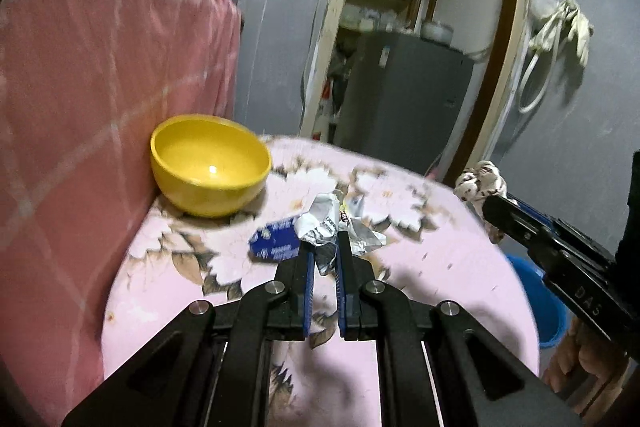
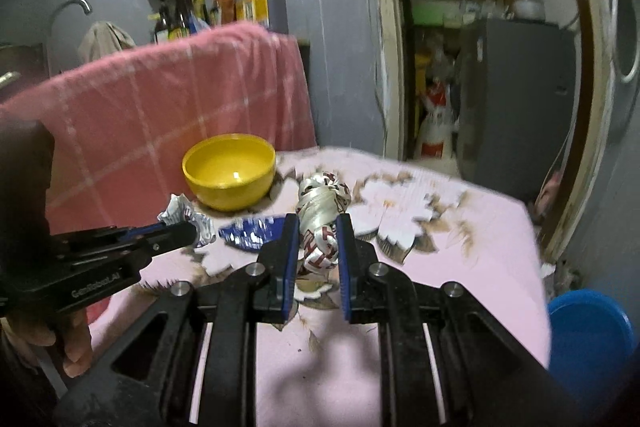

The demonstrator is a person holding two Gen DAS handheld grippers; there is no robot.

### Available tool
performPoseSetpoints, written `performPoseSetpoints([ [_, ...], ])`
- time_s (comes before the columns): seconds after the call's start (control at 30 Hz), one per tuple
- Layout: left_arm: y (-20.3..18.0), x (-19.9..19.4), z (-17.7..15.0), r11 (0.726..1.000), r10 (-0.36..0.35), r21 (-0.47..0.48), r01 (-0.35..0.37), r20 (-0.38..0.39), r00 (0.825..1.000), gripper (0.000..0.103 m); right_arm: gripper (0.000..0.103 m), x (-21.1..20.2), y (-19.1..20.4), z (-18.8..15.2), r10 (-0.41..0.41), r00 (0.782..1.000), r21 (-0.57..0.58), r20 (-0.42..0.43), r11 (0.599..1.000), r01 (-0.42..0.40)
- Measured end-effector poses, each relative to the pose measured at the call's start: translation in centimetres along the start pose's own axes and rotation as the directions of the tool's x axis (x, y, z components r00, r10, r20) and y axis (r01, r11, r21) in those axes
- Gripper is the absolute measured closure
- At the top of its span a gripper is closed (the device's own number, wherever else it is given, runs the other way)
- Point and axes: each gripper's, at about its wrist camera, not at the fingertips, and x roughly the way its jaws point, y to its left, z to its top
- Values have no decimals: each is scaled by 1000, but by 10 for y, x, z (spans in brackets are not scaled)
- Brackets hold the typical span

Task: Collect trash
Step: 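Carry both wrappers over the blue basin and open both tools to release them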

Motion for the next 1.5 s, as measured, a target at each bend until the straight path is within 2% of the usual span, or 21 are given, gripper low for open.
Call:
performPoseSetpoints([
  [0.17, -15, -18, 15, 1000, -15, 5, 14, 82, 997, 96, 76, -35, 2, 15, -26, 994, -12, 110, 1000, 27],
  [0.33, -42, -29, 25, 999, -42, 34, 37, 144, 989, 96, 76, -68, -5, 26, -65, 978, -20, 200, 997, 71],
  [0.6, -100, -19, 28, 990, -115, 108, 96, 186, 976, 96, 76, -108, -42, 23, -158, 945, 25, 287, 987, 157],
  [0.7, -122, -12, 25, 983, -150, 138, 124, 192, 970, 96, 76, -123, -63, 18, -206, 927, 59, 312, 978, 198],
  [0.83, -160, 2, 24, 967, -212, 181, 177, 196, 957, 96, 76, -150, -94, 8, -292, 890, 94, 349, 956, 276],
  [1.07, -234, 36, 15, 924, -313, 272, 270, 131, 940, 96, 75, -183, -157, -17, -418, 841, 188, 343, 908, 374],
  [1.17, -260, 54, 8, 904, -342, 298, 305, 77, 937, 96, 75, -190, -184, -33, -456, 833, 233, 314, 887, 398],
  [1.33, -292, 87, -10, 878, -361, 325, 350, -28, 932, 96, 75, -191, -218, -64, -494, 834, 285, 245, 859, 425],
  [1.5, -313, 123, -32, 864, -346, 325, 385, -173, 922, 95, 75, -180, -245, -93, -503, 850, 329, 156, 838, 436],
])
